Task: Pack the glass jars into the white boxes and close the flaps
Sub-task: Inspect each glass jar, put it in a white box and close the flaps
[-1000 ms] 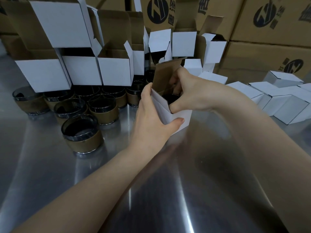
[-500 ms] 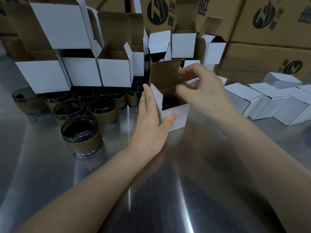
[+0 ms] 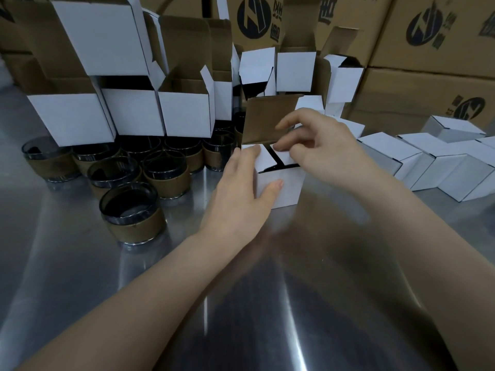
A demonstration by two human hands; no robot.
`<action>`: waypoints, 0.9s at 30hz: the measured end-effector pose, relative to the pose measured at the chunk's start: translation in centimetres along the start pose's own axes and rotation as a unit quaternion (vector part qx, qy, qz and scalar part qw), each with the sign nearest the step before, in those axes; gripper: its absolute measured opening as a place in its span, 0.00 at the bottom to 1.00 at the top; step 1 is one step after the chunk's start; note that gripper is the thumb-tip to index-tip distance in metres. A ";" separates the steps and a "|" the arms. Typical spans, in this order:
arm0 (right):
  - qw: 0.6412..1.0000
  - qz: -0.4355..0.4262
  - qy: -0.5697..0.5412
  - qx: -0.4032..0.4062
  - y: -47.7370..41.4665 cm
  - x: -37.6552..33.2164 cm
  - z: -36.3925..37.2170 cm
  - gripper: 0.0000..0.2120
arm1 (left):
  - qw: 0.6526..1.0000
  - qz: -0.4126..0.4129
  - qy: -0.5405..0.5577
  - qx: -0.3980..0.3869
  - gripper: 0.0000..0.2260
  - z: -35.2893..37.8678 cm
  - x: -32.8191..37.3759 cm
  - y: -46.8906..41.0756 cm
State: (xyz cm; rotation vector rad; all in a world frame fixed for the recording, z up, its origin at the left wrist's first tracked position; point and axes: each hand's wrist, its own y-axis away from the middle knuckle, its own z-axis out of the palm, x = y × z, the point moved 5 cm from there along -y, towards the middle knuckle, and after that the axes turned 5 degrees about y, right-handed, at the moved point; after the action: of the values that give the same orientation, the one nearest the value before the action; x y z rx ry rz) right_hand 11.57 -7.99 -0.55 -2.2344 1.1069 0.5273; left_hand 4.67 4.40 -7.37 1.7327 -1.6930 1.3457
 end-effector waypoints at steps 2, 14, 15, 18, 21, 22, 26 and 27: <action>1.000 -0.001 -0.015 0.000 -0.1 0.2 -0.2 0.14 | 1.000 0.006 -0.012 0.012 0.22 -0.5 0.2 -0.1; 0.988 0.006 -0.143 0.066 -0.3 0.9 -0.8 0.14 | 0.998 0.017 0.031 0.053 0.20 -1.2 0.2 -0.5; 0.985 0.006 -0.151 0.078 -0.3 0.9 -0.8 0.12 | 0.998 0.015 0.036 0.057 0.20 -1.2 0.2 -0.5; 0.980 -0.001 -0.170 0.106 -0.1 0.7 -0.7 0.08 | 0.996 0.013 0.059 0.061 0.18 -1.0 0.3 -0.6; 0.972 -0.001 -0.216 0.089 -0.1 1.0 -0.6 0.05 | 0.992 0.011 0.109 0.068 0.17 -1.1 0.2 -0.5; 0.971 -0.004 -0.228 0.075 -0.1 1.0 -0.5 0.04 | 0.987 0.007 0.139 0.074 0.18 -1.2 0.2 -0.5; 0.968 -0.015 -0.247 0.036 0.0 1.4 0.0 0.07 | 0.970 0.016 0.231 0.078 0.32 -1.8 0.0 -0.4; 0.968 -0.021 -0.248 0.032 0.0 1.4 0.0 0.08 | 0.970 0.019 0.233 0.071 0.34 -1.8 0.1 -0.4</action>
State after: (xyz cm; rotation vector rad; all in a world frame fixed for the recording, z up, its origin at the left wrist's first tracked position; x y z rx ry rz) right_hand 12.44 -8.79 -1.39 -1.9130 0.7998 0.9535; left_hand 4.40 5.87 -6.29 1.3143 -1.3965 1.7601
